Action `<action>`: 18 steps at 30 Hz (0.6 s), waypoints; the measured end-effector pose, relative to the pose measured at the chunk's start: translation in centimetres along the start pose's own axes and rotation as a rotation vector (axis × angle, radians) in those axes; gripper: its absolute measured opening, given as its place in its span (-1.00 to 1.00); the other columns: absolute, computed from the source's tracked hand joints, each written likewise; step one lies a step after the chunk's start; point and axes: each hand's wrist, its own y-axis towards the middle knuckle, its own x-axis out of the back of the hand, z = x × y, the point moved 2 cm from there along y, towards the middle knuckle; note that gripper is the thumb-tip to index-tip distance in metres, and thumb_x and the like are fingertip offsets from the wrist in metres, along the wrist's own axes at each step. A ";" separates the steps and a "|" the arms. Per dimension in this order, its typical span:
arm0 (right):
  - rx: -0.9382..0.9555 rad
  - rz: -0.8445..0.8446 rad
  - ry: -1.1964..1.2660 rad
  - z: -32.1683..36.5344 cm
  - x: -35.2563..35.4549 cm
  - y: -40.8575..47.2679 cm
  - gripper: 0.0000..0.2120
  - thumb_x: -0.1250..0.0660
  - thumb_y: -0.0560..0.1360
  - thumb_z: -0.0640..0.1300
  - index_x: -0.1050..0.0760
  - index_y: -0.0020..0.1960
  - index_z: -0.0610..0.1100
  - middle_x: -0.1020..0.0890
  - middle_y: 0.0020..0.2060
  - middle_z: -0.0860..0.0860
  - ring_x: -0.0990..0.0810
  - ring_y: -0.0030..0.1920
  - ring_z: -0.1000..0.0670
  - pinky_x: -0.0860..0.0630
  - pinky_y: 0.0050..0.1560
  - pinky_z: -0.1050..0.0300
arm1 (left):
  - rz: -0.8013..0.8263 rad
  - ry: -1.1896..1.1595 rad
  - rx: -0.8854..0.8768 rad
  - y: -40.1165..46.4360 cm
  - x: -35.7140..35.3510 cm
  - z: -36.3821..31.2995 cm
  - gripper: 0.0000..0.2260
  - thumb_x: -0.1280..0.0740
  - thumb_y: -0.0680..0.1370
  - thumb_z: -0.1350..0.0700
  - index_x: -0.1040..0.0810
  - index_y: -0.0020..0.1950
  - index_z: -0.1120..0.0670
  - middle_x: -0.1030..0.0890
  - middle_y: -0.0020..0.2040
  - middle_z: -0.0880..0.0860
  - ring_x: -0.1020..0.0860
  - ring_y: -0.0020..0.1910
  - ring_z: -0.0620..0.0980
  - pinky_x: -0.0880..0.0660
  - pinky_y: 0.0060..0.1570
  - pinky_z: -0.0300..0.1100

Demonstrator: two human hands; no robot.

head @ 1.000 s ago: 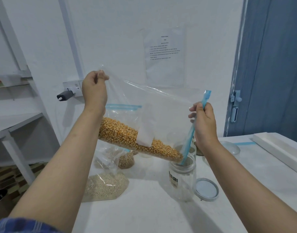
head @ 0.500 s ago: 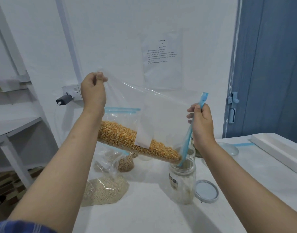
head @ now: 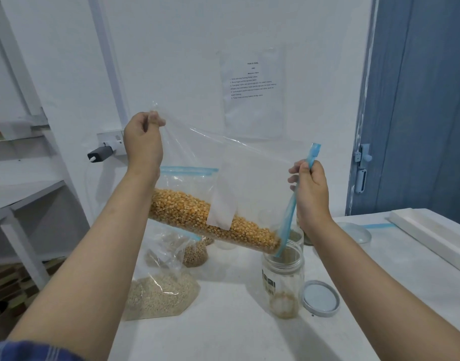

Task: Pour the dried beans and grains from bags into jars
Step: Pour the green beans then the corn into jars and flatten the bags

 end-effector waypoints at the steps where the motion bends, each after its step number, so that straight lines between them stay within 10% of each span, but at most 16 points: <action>1: -0.002 0.000 0.000 0.0 0.0 0.0 -0.79 -0.06 0.70 -0.12 -0.41 -0.05 -0.03 -0.55 -0.14 0.07 -0.47 -0.17 0.07 -0.42 -0.07 0.18 | 0.002 -0.002 -0.001 0.0 0.0 0.0 -0.73 -0.20 0.66 0.10 -0.50 -0.23 -0.04 -0.52 -0.21 -0.17 -0.47 -0.09 -0.17 -0.41 0.08 -0.30; 18: -0.005 0.006 -0.001 -0.3 -0.3 0.2 -0.78 -0.07 0.70 -0.10 -0.41 -0.07 -0.02 -0.55 -0.14 0.09 -0.48 -0.16 0.08 -0.44 0.03 0.09 | -0.016 -0.020 0.015 0.2 0.3 0.8 -0.72 -0.20 0.66 0.11 -0.48 -0.24 -0.07 -0.56 -0.17 -0.15 -0.49 -0.11 -0.19 -0.43 0.16 -0.23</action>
